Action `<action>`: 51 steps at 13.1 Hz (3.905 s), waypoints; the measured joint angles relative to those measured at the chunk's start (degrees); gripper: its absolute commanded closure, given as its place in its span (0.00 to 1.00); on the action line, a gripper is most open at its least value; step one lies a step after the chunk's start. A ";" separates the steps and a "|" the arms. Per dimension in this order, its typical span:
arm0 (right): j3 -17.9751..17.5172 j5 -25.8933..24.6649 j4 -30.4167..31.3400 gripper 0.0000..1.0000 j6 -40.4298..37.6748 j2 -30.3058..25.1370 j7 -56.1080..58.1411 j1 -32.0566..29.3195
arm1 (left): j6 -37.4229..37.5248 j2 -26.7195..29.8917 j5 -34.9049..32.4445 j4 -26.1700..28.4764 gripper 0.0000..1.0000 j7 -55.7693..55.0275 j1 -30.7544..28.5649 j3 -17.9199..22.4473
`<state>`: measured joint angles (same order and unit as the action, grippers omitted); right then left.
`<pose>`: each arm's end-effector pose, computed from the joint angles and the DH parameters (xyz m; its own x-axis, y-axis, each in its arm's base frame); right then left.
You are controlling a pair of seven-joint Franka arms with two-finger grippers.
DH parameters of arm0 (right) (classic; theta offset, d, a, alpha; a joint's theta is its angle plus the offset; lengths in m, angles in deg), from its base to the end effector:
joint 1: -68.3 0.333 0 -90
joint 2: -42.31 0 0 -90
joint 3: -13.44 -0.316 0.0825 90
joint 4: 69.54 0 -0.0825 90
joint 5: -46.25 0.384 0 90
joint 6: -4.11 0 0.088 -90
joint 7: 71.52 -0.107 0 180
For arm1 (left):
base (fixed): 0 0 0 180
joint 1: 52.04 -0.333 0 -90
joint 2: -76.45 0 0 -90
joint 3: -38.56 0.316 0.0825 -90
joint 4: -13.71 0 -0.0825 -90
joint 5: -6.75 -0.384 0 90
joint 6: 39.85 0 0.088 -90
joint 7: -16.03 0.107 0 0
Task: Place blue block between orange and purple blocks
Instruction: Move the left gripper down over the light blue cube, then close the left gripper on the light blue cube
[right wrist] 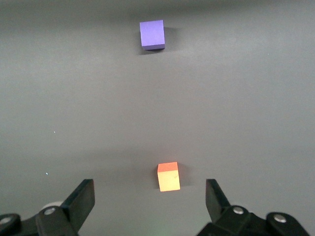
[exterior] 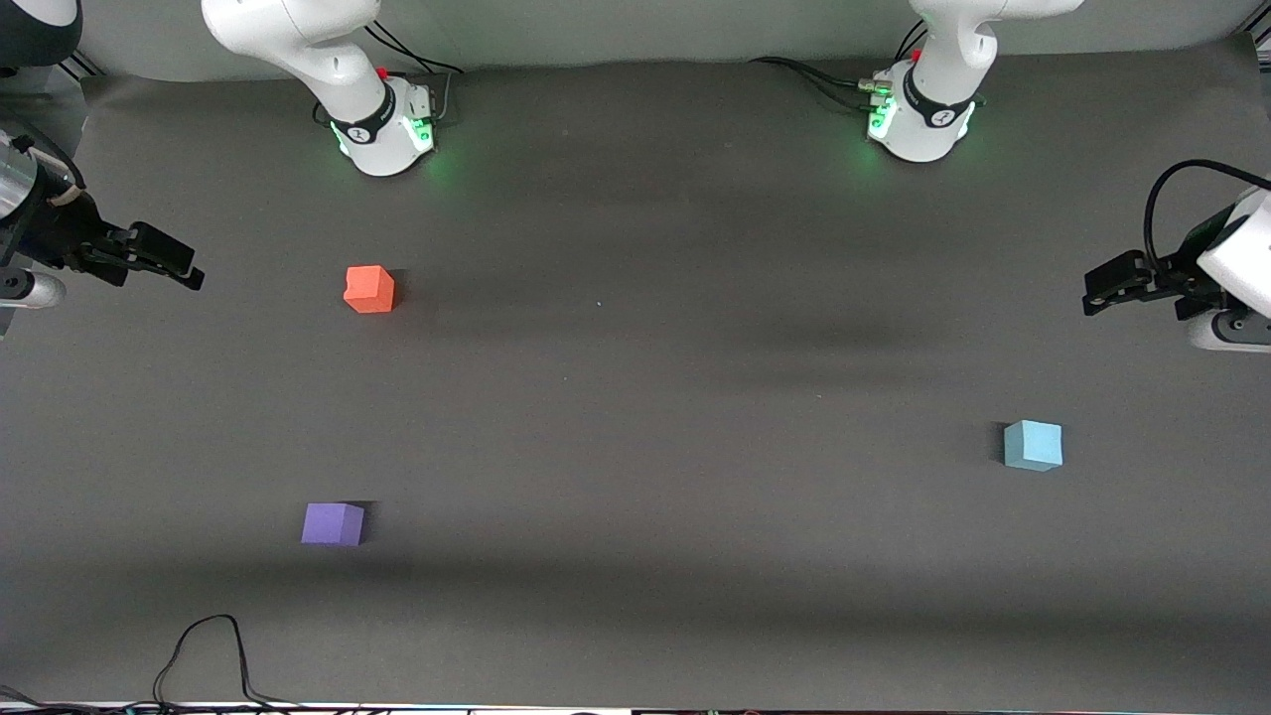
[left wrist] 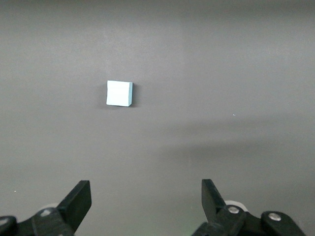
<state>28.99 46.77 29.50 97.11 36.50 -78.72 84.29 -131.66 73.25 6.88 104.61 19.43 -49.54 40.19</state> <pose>0.5267 -0.0018 0.6071 0.9931 -0.1166 -0.0122 -0.1169 -0.9925 -0.0349 0.5725 -0.0094 0.5883 0.9964 -0.0744 -0.0398 -0.0743 -0.9972 0.0030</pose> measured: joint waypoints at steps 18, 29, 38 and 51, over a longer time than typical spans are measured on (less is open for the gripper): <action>0.00 0.00 -0.78 0.00 0.91 0.00 0.00 -0.02 | -18.21 -2.48 -0.63 12.80 0.00 13.02 -6.47 0.85; 0.06 0.00 -0.80 0.00 0.58 0.00 0.00 -0.04 | -34.60 -18.58 -0.66 14.39 0.00 24.59 -9.48 0.33; 0.07 0.00 -0.80 0.00 0.55 0.00 0.00 -0.04 | -54.83 -28.00 -0.58 21.30 0.00 24.59 -8.47 0.03; 0.19 0.00 -0.80 0.00 0.53 0.00 0.00 -0.04 | -56.39 -30.16 -0.32 18.00 0.45 18.89 -8.42 -0.27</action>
<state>29.18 46.77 28.70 97.63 36.50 -78.72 84.25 -188.05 43.09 6.55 122.62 38.32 -57.96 39.91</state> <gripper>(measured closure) 0.000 0.427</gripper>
